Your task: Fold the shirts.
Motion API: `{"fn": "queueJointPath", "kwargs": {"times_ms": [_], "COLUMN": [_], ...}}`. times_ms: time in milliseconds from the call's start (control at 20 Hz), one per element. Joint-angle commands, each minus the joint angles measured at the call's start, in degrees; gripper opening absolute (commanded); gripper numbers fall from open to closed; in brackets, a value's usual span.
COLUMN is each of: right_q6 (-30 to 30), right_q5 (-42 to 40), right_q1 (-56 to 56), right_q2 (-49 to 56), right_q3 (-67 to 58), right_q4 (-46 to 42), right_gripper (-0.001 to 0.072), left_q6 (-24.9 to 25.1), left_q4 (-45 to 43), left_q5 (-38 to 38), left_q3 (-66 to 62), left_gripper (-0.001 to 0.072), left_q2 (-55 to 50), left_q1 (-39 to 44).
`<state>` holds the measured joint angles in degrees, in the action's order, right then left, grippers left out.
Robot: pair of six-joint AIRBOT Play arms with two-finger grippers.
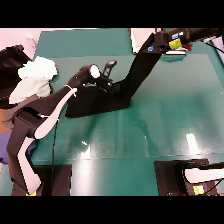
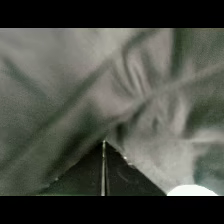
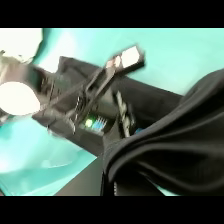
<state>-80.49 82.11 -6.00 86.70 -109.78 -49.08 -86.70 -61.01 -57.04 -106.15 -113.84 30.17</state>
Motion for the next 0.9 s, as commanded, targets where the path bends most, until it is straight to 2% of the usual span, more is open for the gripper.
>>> {"fn": "queueJointPath", "kwargs": {"times_ms": [0,150,300,450,600,650,700,850], "right_q6": [-0.63,-0.59,1.75,7.15,9.09,9.09,9.14,10.14], "right_q5": [-1.64,-4.28,-6.88,-14.82,-19.93,-22.05,-24.24,-29.24], "right_q1": [-3.85,-8.31,-14.01,-21.88,-29.57,-31.52,-32.74,-32.54], "right_q2": [0.04,0.90,5.57,13.46,25.38,28.72,30.58,28.24], "right_q3": [-0.59,-0.61,-0.63,-1.31,-10.23,-12.35,-12.63,-6.23], "right_q4": [0.07,0.46,6.78,12.74,13.03,14.10,15.87,17.05], "right_gripper": [0.0018,0.0018,0.0018,0.0019,0.0042,0.0246,0.0373,0.0384], "left_q6": [-0.04,0.20,0.83,1.66,1.66,1.66,1.68,1.68], "left_q4": [-0.85,-3.98,-7.48,-8.09,-8.09,-8.15,-8.22,-9.42], "left_q5": [-3.15,-6.27,-10.01,-10.47,-10.80,-11.39,-12.02,-14.53], "left_q3": [-3.87,-6.73,-9.49,-9.68,-9.68,-9.68,-9.68,-9.68], "left_gripper": [0.0019,0.0019,0.0019,0.0019,0.0019,0.0019,0.0019,0.0019], "left_q2": [2.56,8.61,15.76,23.98,29.81,31.08,32.02,32.89], "left_q1": [-3.82,-10.27,-17.46,-24.13,-28.39,-29.29,-29.83,-30.10]}}
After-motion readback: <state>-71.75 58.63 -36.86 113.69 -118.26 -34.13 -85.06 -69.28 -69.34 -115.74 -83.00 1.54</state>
